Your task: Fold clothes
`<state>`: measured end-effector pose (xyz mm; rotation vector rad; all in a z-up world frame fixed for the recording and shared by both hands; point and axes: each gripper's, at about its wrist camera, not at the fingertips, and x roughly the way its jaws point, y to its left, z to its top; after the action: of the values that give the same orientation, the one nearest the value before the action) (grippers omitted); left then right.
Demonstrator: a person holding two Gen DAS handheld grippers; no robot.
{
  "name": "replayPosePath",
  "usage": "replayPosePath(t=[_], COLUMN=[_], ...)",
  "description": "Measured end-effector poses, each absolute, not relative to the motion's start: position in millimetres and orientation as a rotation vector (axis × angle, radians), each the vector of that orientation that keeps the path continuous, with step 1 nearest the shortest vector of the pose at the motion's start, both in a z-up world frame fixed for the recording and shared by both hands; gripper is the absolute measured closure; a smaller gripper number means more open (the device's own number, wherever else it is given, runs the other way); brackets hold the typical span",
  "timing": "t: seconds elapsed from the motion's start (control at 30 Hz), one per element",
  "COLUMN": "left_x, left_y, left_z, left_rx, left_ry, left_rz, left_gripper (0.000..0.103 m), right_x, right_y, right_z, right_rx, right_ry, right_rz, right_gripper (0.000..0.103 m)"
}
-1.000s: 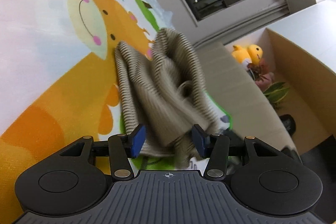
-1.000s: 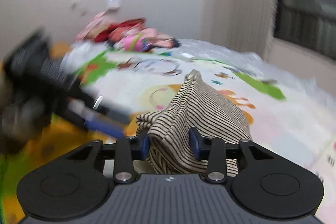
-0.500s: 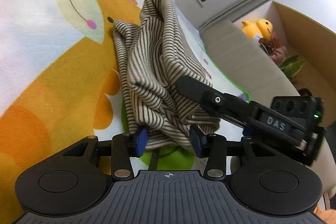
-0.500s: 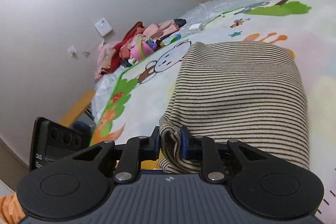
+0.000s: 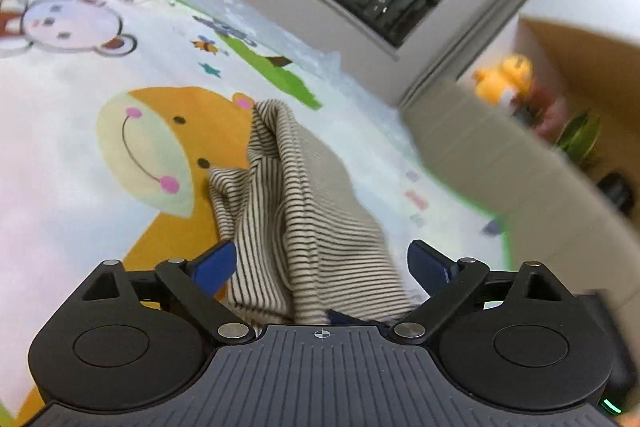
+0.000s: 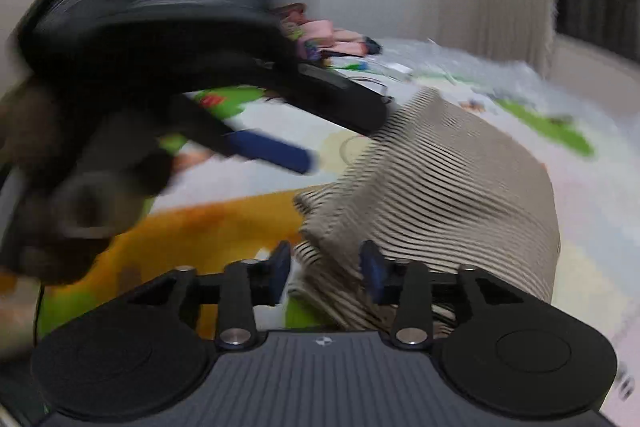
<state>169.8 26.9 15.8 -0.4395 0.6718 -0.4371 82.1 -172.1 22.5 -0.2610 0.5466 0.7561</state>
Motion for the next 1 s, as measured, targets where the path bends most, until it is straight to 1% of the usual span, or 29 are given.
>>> replayPosePath(t=[0.03,0.07,0.13,0.17,0.2,0.27,0.33,0.43,0.5,0.57,0.63,0.83,0.9,0.97,1.0], left_x=[173,176,179,178,179,178,178,176,176,174,168,173,186,200,207], left_y=[19,15,19,23,24,27,25,23,24,27,31,35,21,4,-4], left_z=[13,9,0,-4,-7,-10,-10,-13,-14,-11,1,52,56,44,34], left_rx=[-0.385,-0.341,-0.328,-0.34,-0.35,-0.361,-0.357,-0.353,-0.357,-0.358,-0.35,-0.397,-0.399,-0.385,-0.37], left_ry=[0.684,0.704,0.733,0.74,0.744,0.748,0.75,0.759,0.763,0.753,0.701,0.492,0.501,0.578,0.633], left_rz=[-0.399,-0.364,-0.359,-0.367,-0.373,-0.376,-0.377,-0.376,-0.378,-0.389,-0.402,-0.459,-0.498,-0.498,-0.484], left_gripper=[0.017,0.022,0.023,0.023,0.022,0.021,0.019,0.015,0.014,0.014,0.015,0.011,0.012,0.015,0.019], right_x=[79,78,77,79,82,92,107,127,140,152,160,160,156,152,151], right_y=[-175,-182,-203,-214,-225,-250,-269,-287,-295,-304,-307,-289,-282,-279,-281], right_z=[25,29,38,43,47,54,55,44,27,9,-7,-17,-17,-14,-11], right_rx=[-0.263,-0.243,-0.194,-0.167,-0.137,-0.051,0.039,0.184,0.288,0.396,0.46,0.358,0.311,0.287,0.284], right_ry=[0.553,0.568,0.576,0.579,0.582,0.591,0.599,0.618,0.653,0.699,0.712,0.728,0.712,0.698,0.691], right_rz=[0.776,0.793,0.787,0.772,0.752,0.69,0.608,0.53,0.49,0.459,0.459,0.472,0.464,0.458,0.458], right_gripper=[0.061,0.061,0.06,0.058,0.055,0.035,0.029,0.028,0.027,0.027,0.027,0.027,0.027,0.027,0.027])
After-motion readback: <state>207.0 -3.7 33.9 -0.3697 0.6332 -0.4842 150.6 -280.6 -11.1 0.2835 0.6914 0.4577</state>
